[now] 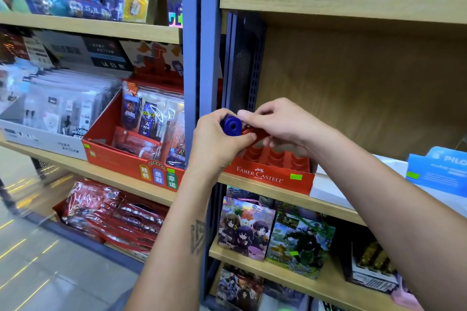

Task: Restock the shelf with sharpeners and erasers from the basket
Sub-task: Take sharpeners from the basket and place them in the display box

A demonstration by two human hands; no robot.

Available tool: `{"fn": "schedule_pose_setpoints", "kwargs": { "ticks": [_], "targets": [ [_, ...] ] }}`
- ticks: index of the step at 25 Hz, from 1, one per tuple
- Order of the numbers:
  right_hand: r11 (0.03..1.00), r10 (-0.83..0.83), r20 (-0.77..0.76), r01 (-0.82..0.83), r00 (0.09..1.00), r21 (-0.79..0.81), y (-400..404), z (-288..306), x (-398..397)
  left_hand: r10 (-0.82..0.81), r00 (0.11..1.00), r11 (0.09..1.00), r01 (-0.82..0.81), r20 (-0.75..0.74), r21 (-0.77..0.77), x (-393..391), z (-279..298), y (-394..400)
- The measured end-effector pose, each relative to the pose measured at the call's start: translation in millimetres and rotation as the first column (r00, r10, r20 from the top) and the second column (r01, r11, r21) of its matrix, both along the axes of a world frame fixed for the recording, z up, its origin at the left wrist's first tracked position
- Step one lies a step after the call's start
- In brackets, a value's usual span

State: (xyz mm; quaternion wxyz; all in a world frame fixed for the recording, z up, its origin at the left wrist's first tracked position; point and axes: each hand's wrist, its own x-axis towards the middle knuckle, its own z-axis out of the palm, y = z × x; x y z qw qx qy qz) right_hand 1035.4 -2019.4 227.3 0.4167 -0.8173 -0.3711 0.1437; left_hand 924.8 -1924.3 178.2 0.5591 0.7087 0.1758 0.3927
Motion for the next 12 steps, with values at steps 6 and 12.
{"fn": "schedule_pose_setpoints", "kwargs": {
  "ticks": [6,12],
  "targets": [
    [0.996,-0.074,0.21,0.062,0.975,0.064,-15,-5,18,-0.141,0.99,0.974,0.137,-0.009,-0.182,-8,5,6],
    [0.996,0.088,0.258,-0.081,0.962,-0.039,-16,-25,17,-0.317,0.948,0.902,0.29,-0.035,-0.319,-15,7,14]
  ]
}}
